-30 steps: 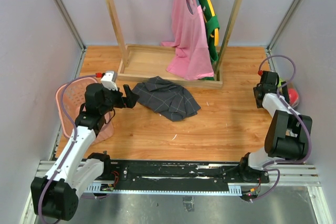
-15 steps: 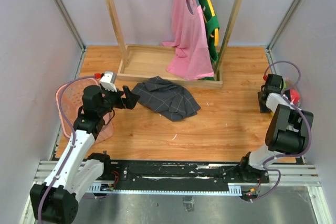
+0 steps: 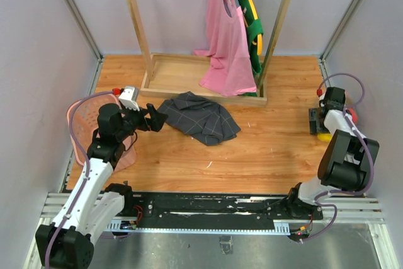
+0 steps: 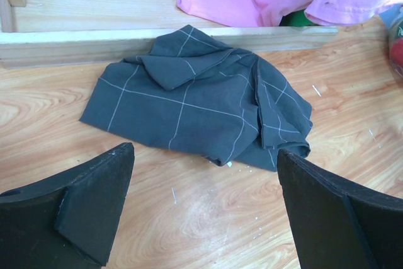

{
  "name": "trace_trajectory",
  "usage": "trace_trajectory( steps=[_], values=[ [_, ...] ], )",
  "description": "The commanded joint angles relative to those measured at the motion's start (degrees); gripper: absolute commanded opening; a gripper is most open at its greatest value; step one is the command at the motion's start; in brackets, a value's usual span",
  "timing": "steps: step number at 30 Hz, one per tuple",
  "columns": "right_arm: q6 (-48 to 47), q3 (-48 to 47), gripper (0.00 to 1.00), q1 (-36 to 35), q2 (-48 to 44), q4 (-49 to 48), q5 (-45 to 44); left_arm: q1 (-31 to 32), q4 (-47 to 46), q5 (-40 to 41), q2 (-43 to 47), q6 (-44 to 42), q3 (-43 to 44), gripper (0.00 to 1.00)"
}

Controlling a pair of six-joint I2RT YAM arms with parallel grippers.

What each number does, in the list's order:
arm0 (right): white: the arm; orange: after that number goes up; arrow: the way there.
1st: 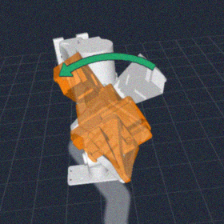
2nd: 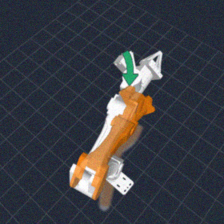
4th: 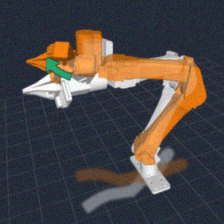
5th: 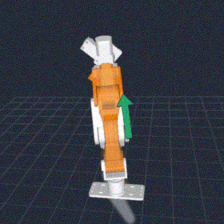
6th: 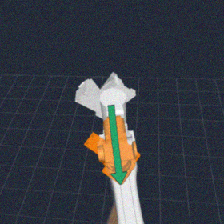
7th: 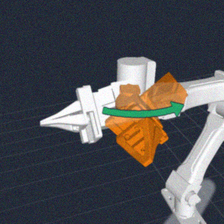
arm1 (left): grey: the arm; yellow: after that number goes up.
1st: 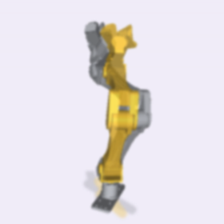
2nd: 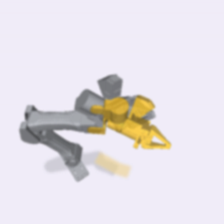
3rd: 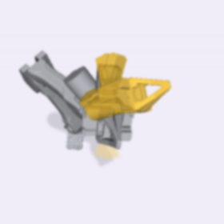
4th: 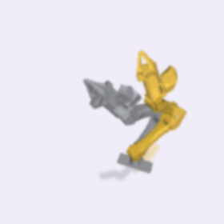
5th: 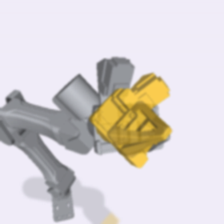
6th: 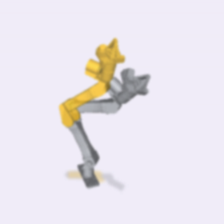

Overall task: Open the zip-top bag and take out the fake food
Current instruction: Move the zipper food storage bag to the center of the board.

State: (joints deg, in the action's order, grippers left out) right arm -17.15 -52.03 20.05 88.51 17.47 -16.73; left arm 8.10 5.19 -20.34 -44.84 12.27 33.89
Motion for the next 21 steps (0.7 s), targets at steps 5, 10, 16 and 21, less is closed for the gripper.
trace_trajectory(
  steps=[5,10,16,21],
  values=[
    [-2.4,-2.5,0.38,-2.4,-9.7,14.3,32.0,0.3,-1.7,0.3,1.0,-0.1,-0.8,0.99],
    [-12.0,-2.7,0.64,-6.3,-14.7,20.9,51.0,0.3,-1.6,1.3,1.1,-0.5,-0.7,0.99],
    [-19.5,-2.3,0.99,-7.3,-21.1,24.5,61.2,0.3,-1.6,1.5,0.6,-0.7,-0.7,0.99],
    [-11.5,2.9,0.98,-7.0,-28.8,10.4,42.5,0.3,-1.4,1.9,0.2,-0.8,-0.6,0.99]
  ],
)
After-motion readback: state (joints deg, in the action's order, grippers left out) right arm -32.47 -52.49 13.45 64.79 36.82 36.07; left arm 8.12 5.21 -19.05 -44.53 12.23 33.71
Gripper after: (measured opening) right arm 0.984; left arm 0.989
